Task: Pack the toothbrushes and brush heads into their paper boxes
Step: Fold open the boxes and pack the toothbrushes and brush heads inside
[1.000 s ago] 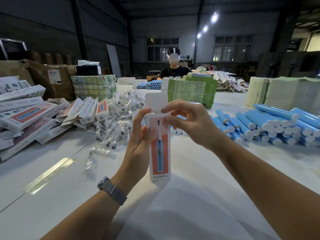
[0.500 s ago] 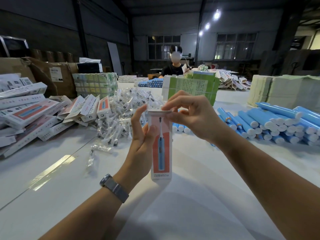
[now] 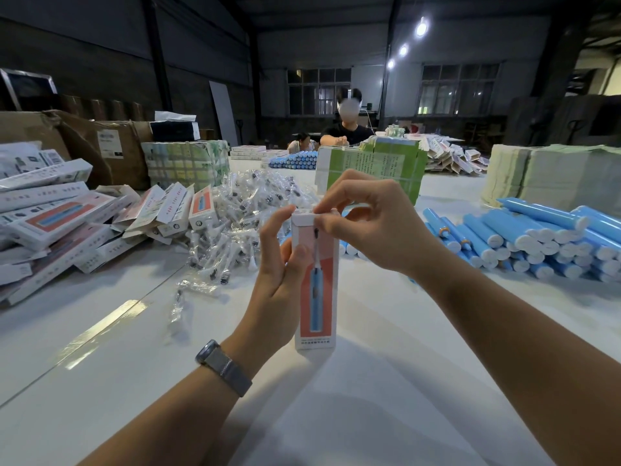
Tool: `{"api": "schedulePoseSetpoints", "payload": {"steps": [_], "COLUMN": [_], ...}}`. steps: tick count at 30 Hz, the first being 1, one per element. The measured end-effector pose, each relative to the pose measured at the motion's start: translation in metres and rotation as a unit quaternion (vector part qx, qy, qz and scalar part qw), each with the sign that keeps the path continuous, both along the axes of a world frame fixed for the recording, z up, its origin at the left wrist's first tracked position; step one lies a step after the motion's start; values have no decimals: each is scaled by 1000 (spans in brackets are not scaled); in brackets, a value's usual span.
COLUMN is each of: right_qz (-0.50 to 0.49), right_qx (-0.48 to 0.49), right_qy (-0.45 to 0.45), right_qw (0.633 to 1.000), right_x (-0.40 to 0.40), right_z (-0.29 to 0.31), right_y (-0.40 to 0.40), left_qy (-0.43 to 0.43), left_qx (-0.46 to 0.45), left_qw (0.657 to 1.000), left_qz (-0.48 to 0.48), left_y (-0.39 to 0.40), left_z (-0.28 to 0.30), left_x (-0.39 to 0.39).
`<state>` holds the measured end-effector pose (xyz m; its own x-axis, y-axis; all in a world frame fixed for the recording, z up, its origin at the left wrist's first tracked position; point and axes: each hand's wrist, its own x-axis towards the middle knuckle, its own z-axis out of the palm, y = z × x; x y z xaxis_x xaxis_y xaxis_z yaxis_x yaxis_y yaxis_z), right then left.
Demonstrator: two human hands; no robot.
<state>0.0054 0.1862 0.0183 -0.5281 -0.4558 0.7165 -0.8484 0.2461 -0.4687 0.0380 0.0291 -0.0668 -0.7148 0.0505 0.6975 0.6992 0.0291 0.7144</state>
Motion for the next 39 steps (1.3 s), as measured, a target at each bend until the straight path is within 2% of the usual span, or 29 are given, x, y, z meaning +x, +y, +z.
{"api": "schedulePoseSetpoints", "payload": {"steps": [3,9,13,21,27,39], "right_qz": [-11,-6,-16,1,1,62], "right_qx": [-18,41,32,-12,36,89], "right_qy": [4,52,81,37,21,-58], "right_qw": [1000,998,996,999,999,992], "right_x": [2,5,5,4,4,7], "right_z": [0,6,6,8,15,29], "right_y": [-3,2,0,1,6,17], "left_qy": [-2,1,5,12,20,-26], "left_qx": [-4,-10,-18,-42,-51,-15], "left_qw": [1000,1000,1000,999,998,999], "left_qz": [10,20,24,13,10,-22], "left_y": [0,1,1,-1,-1,-1], "left_z": [1,0,0,0,3,9], "left_x": [2,3,4,6,8,12]}}
